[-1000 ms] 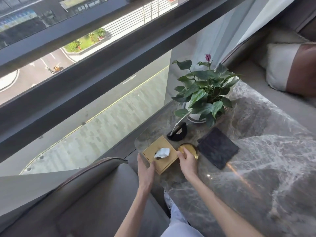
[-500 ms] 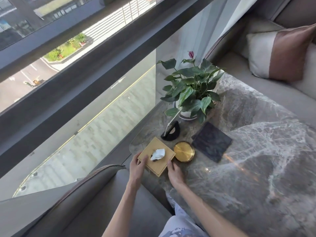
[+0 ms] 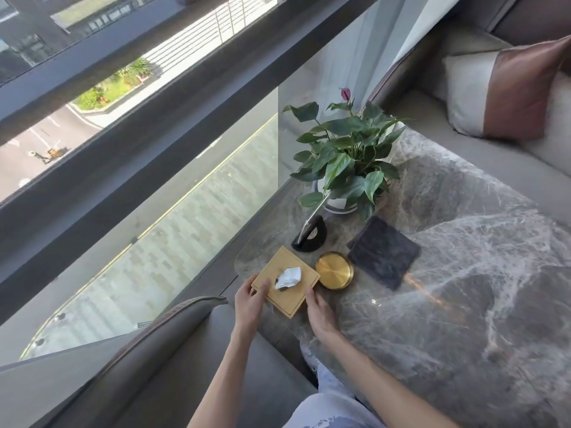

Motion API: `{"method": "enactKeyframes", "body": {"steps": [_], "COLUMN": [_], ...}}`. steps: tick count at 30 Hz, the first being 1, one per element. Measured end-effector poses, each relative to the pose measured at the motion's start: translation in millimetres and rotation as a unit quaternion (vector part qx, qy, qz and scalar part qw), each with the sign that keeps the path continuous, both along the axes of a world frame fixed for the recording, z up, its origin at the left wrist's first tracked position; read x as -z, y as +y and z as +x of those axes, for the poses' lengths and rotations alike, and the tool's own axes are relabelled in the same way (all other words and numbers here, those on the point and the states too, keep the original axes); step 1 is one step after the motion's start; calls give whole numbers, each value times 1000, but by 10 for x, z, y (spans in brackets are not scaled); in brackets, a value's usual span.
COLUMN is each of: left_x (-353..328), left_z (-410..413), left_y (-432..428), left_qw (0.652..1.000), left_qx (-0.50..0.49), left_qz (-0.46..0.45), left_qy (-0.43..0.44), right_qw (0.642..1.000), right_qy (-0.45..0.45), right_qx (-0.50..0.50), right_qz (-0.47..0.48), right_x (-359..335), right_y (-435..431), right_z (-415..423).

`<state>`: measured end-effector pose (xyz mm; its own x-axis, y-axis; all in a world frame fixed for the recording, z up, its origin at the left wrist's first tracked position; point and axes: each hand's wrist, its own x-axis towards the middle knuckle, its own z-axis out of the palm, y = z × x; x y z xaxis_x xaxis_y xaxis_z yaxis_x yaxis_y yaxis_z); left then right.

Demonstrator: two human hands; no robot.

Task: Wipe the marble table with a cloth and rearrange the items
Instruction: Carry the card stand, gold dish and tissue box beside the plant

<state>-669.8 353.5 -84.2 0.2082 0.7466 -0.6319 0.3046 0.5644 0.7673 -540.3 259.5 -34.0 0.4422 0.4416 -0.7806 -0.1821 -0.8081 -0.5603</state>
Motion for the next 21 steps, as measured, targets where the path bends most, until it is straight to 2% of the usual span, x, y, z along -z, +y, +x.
{"method": "enactKeyframes", "body": {"steps": [16, 18, 21], "left_x": [-47, -35, -8], "left_z": [16, 13, 6], "left_y": [-28, -31, -30], "left_qw": [1000, 1000, 1000], "left_qx": [1, 2, 2], "left_qz": [3, 1, -2], "left_qy": [-6, -2, 4], "right_qw": [1000, 999, 968], "right_qy": [26, -27, -245], "right_qx": [9, 14, -7], "right_qz": [-9, -30, -46], "right_x": [7, 80, 181], "right_y": [-26, -94, -214], "right_z": [13, 26, 207]}}
